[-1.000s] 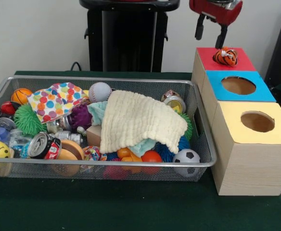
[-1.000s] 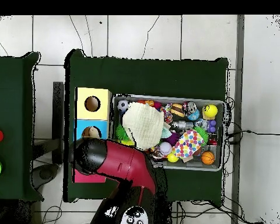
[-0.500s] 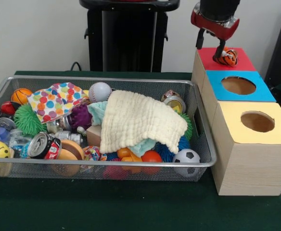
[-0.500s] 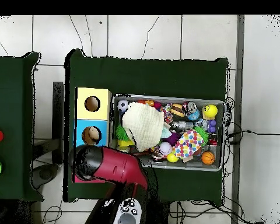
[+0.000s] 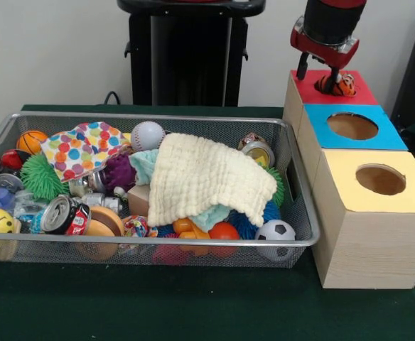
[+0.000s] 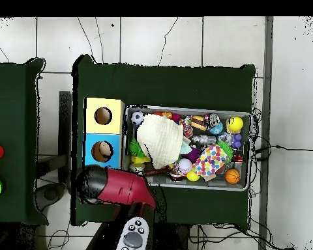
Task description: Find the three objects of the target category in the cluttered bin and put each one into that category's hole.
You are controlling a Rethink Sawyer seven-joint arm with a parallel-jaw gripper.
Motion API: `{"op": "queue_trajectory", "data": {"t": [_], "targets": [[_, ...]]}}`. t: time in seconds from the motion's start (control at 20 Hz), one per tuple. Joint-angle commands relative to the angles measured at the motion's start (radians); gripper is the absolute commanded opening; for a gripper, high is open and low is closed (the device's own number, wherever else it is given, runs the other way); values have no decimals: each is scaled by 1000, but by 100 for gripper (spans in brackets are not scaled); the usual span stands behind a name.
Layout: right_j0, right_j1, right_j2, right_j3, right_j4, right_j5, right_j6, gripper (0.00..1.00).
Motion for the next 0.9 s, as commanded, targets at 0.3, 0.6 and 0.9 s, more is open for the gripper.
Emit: {"op": "queue_trajectory", "data": {"t": [0.3,0.6,0.9], "targets": [[54,88,106,-9,68,-114,225,100],[47,60,106,30,69,-133,202,100],[-22,24,85,31,36,-88,128,100]]}}
